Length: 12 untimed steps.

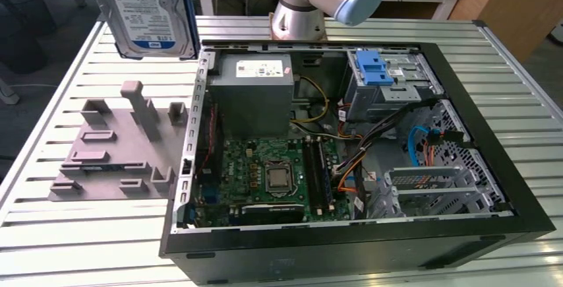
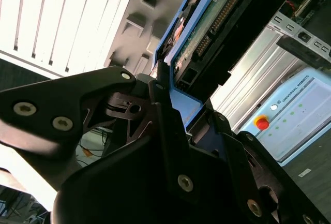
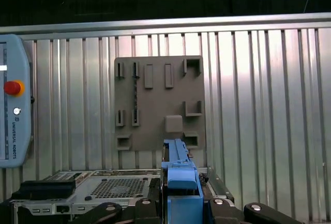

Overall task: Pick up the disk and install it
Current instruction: 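Pick up the disk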

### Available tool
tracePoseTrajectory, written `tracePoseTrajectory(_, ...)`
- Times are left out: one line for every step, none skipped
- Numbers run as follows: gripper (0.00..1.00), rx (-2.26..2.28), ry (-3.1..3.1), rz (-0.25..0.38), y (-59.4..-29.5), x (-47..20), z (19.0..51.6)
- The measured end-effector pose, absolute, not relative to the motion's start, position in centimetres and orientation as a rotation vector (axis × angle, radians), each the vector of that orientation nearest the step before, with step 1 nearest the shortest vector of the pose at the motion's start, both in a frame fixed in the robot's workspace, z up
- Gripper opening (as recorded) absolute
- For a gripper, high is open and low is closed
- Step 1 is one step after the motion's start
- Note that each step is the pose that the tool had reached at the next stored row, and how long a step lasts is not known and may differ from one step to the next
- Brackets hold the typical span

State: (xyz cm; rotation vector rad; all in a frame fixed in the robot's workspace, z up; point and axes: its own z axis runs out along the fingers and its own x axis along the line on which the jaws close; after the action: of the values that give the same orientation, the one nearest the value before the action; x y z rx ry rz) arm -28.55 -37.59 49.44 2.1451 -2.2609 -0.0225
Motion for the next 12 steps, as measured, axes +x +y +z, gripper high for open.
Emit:
tracePoseTrajectory(0.37,2.145,-2.261,-0.022,-37.6,-28.4,49.4)
tracePoseTrajectory(0.37,2.145,-2.261,-0.023,-37.7,-28.3,49.4)
tracePoseTrajectory(0.37,2.145,-2.261,-0.022,-37.9,-28.2,49.4)
tracePoseTrajectory(0.37,2.145,-2.261,-0.022,-38.1,-28.2,49.4)
tracePoseTrajectory(0.37,2.145,-2.261,-0.022,-38.3,-28.2,49.4)
tracePoseTrajectory(0.37,2.145,-2.261,-0.022,-38.5,-28.1,49.4)
tracePoseTrajectory(0.37,2.145,-2.261,-0.022,-38.8,-28.1,49.4)
tracePoseTrajectory(0.37,2.145,-2.261,-0.022,-38.9,-28.0,49.4)
tracePoseTrajectory(0.37,2.145,-2.261,-0.023,-39.1,-28.0,49.4)
tracePoseTrajectory(0.37,2.145,-2.261,-0.022,-39.2,-27.9,49.4)
tracePoseTrajectory(0.37,2.145,-2.261,-0.022,-39.2,-27.8,49.4)
tracePoseTrajectory(0.37,2.145,-2.261,-0.023,-39.3,-27.6,49.4)
